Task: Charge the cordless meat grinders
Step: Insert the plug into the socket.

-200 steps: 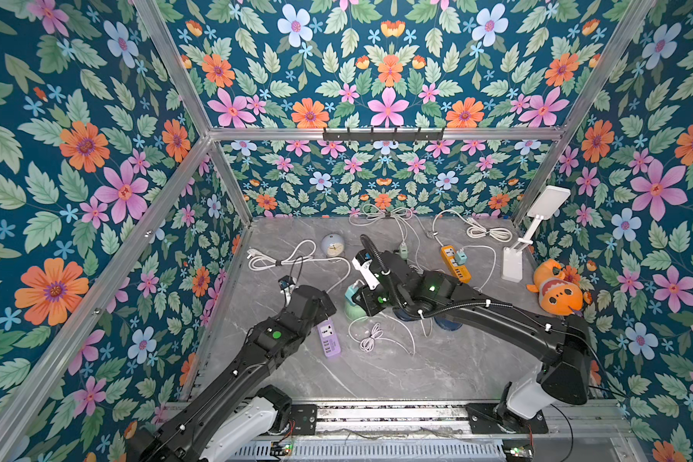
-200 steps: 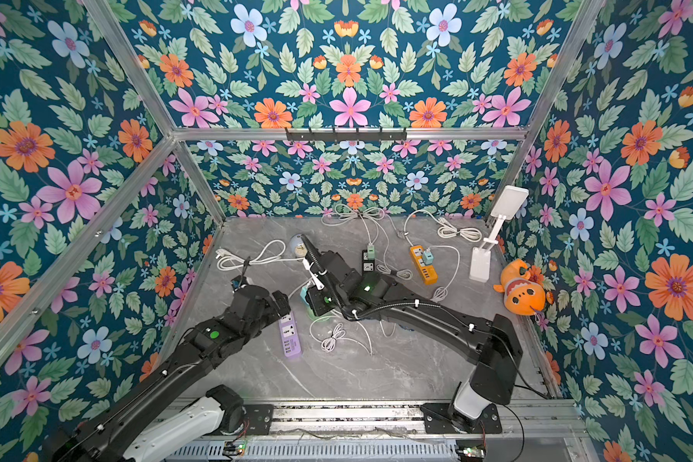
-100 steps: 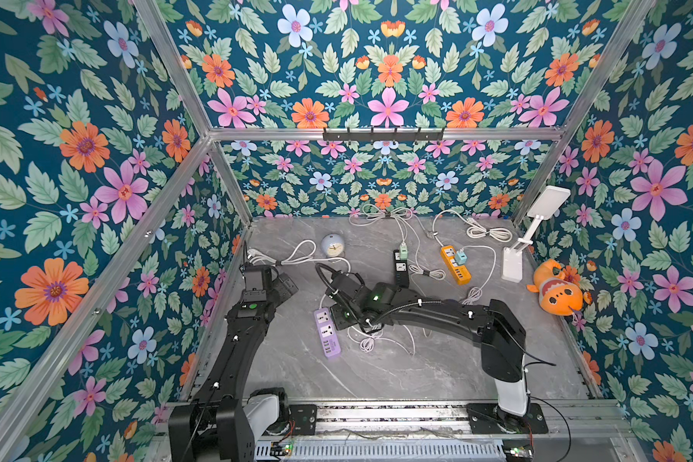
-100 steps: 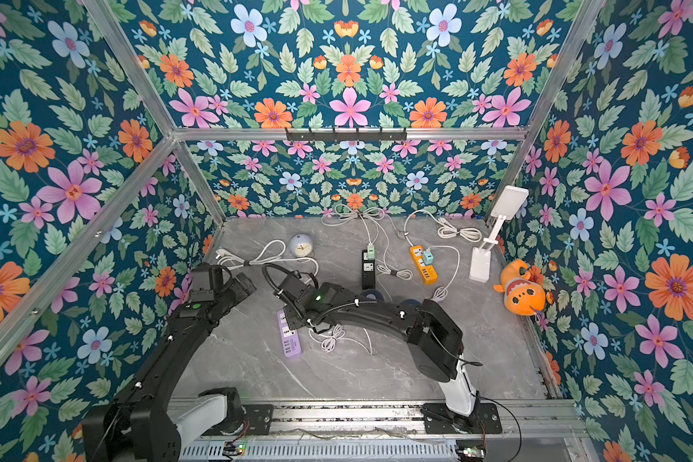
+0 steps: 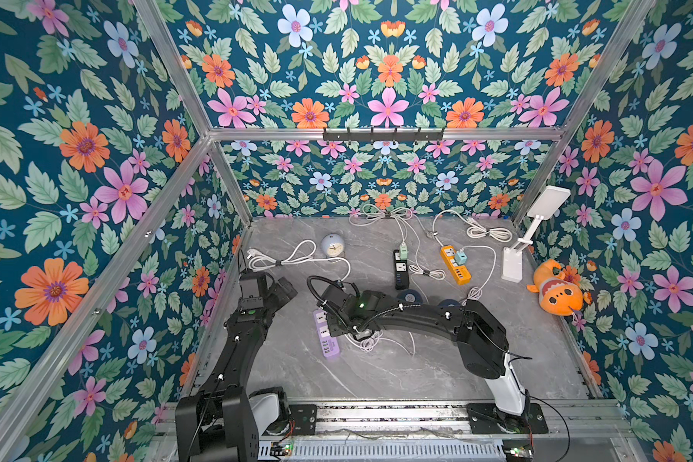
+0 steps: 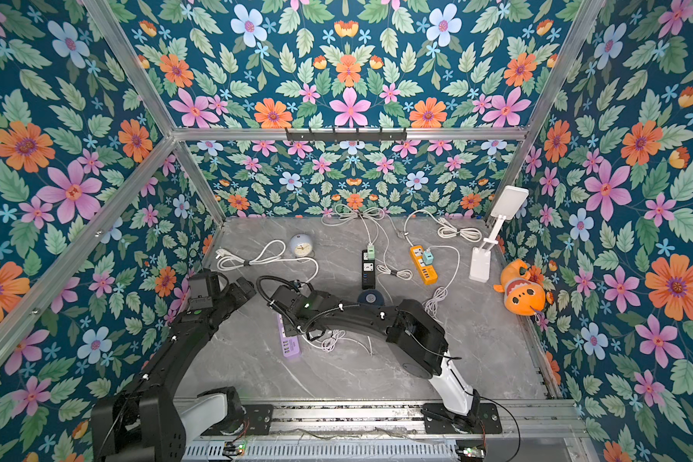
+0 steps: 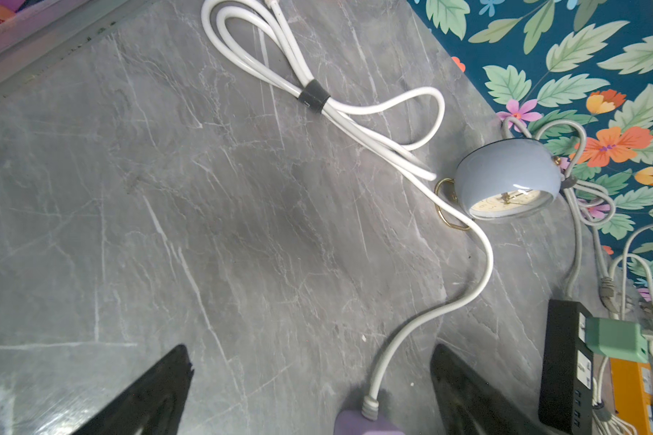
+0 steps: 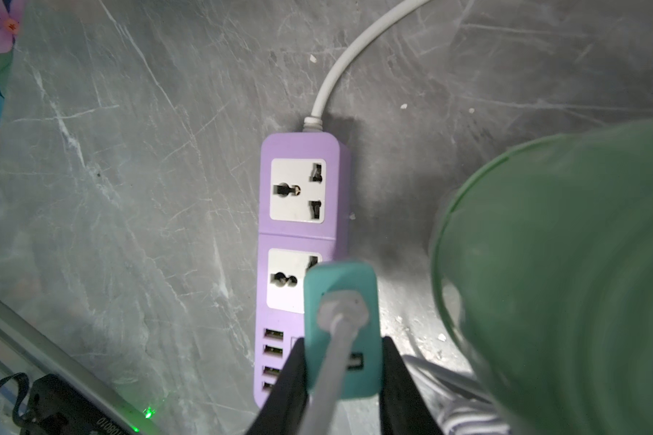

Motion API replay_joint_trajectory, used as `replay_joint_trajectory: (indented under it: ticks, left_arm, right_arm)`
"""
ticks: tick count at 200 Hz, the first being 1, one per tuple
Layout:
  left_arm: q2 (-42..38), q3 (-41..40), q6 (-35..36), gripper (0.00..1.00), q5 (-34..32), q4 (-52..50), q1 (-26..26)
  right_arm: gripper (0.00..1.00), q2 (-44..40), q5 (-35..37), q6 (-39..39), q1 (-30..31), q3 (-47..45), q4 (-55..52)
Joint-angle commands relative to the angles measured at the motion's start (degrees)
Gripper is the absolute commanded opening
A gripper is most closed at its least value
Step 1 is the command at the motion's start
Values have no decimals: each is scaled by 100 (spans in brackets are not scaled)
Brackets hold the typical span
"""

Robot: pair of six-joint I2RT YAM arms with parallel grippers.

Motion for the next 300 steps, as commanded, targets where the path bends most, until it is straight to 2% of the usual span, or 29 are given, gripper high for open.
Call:
replay_joint_trajectory:
  ticks: [1, 50, 169, 255, 300]
  left_arm:
    - [-20, -38, 78, 100, 126, 161, 40]
    - [-84, -132, 80, 100, 214, 179, 107]
    - [-186, -240, 123, 100, 346, 196, 209]
    - [-200, -312, 168, 100, 461, 214, 274]
    - [-195, -356, 152, 100, 508, 273, 285]
  right_arm:
    - [0, 29, 79, 148, 48, 104, -9]
    - [0, -9, 432, 148, 176, 262, -201]
    - [0, 286, 332, 268, 290, 620, -234]
    - [0, 662, 558, 356, 295, 930, -568]
    - [0, 529, 753, 452, 327, 776, -667]
